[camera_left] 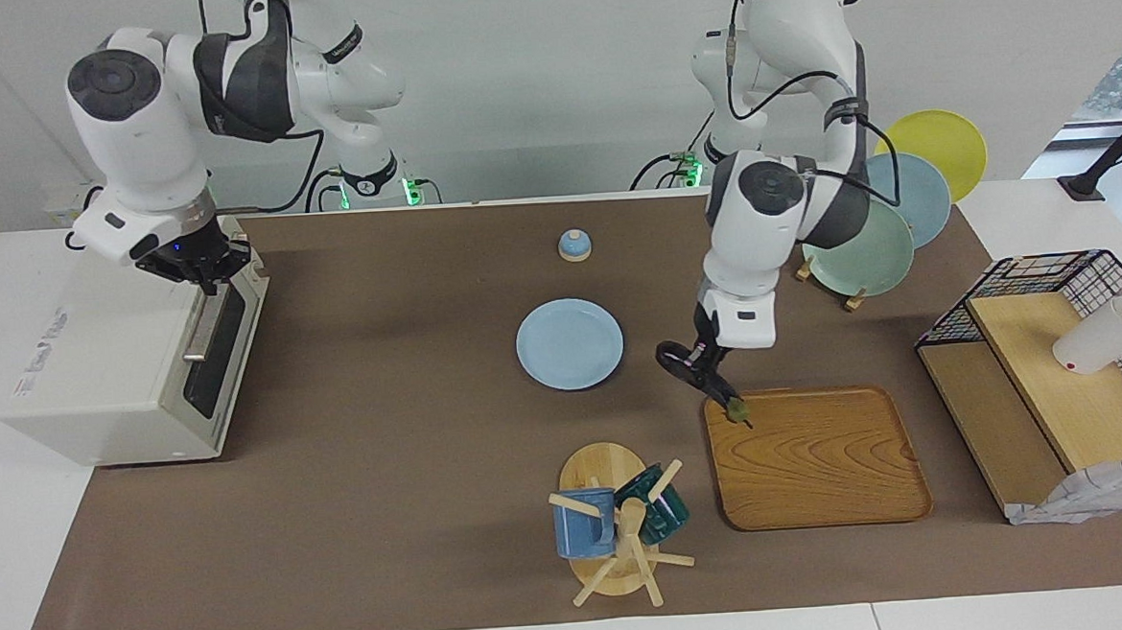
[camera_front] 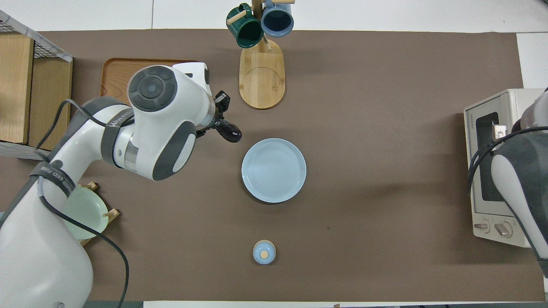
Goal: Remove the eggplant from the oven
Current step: 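Lower the eggplant onto the wooden tray with the left gripper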
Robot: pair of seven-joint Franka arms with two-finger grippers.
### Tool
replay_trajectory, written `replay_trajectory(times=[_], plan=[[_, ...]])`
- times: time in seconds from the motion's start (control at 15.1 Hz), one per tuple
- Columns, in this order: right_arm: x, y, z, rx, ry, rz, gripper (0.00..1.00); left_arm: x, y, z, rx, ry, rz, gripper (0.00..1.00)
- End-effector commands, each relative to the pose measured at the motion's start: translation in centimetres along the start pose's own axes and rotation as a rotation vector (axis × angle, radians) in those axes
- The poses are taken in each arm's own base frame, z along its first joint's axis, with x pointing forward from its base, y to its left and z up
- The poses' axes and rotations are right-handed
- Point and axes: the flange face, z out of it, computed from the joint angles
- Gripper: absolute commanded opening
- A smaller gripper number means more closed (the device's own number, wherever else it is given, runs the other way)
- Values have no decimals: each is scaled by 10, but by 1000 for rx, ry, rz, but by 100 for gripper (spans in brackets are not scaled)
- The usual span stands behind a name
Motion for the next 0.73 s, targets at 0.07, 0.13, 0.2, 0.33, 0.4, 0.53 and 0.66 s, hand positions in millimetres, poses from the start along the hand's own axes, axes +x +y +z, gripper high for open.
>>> replay_trajectory(times=[0.07, 0.13, 0.2, 0.33, 0.4, 0.53, 0.66], plan=[[8, -15, -12, 135, 1, 17, 0, 65, -47, 1, -14, -68, 259, 0], [9, -19, -12, 136, 1, 31, 15, 76, -48, 6, -13, -72, 315, 0], [8, -23, -13, 135, 1, 26, 99, 92, -55, 18, -9, -76, 339, 0], [7, -24, -14, 134, 0, 29, 100, 116, -55, 43, -1, -80, 394, 0], [5, -24, -17, 135, 6, 30, 100, 131, -55, 49, 5, -83, 411, 0], [3, -25, -20, 131, 13, 28, 100, 142, -58, 58, 20, -72, 451, 0], [3, -24, -24, 129, 30, 29, 100, 145, -61, 61, 18, -54, 469, 0]])
